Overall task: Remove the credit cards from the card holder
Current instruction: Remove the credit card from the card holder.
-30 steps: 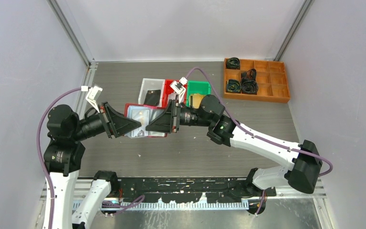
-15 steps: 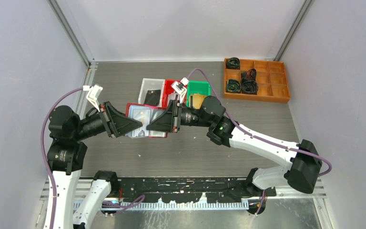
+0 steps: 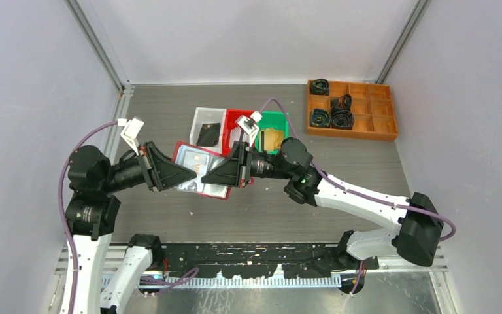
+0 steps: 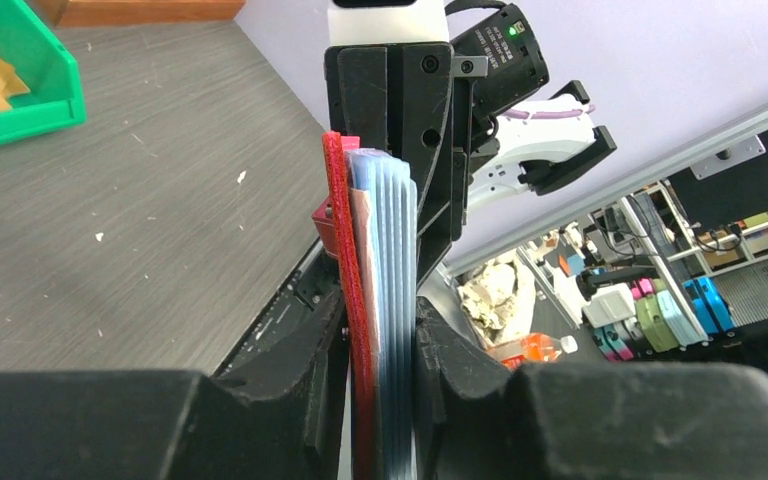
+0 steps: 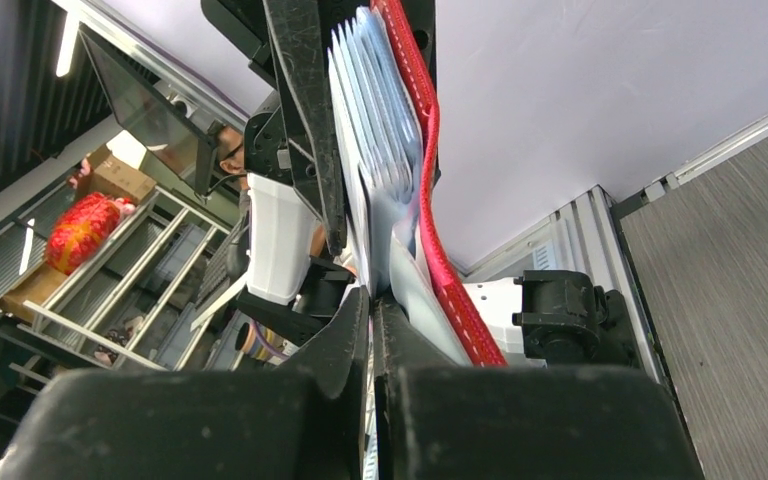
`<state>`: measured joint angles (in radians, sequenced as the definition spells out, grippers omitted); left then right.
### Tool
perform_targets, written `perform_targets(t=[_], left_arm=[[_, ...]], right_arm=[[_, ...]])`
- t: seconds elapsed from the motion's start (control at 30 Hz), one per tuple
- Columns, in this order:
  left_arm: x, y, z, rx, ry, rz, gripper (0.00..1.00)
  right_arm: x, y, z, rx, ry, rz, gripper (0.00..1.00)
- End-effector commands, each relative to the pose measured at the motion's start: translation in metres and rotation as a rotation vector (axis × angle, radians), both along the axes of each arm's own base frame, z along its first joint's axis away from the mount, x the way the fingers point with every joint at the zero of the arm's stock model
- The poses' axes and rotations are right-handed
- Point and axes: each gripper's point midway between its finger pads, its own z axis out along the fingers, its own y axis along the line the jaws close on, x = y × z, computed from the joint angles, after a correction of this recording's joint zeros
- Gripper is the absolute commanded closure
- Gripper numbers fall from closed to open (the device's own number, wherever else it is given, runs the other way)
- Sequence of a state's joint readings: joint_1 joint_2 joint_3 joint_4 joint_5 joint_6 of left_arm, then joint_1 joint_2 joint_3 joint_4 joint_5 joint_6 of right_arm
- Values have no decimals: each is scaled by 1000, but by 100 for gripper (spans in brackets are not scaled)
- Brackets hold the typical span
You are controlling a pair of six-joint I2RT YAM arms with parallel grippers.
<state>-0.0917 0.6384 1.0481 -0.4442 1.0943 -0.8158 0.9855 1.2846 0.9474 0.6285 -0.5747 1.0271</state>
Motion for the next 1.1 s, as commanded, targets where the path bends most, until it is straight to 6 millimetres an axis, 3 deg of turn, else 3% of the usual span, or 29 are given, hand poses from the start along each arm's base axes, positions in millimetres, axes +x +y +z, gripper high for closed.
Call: perform_targets(t=[0.0, 0.27, 0.67, 0.73, 0.8, 0.87, 1.07], left_arm=[[-20, -5, 15, -32, -25, -98, 75], [-18, -6, 26, -64, -15, -99, 84], [-21, -5, 35, -68, -46, -94, 86], [-21, -5, 36, -65, -55, -92, 88], [-22, -5, 36, -61, -61, -90, 89], [-22, -5, 35, -59, -64, -89, 91], [-22, -4, 33, -58, -63, -85, 91]], right_arm=[[-1, -14, 17, 81, -47, -45, 98], [-6, -22, 6, 68, -46, -49, 98], [-10, -25, 0, 46, -56, -37, 97], [-12, -26, 0, 40, -63, -34, 93], [-11, -28, 0, 36, -66, -45, 82], [-7, -29, 6, 51, -65, -70, 73], [3, -20, 37, 110, -66, -85, 72]])
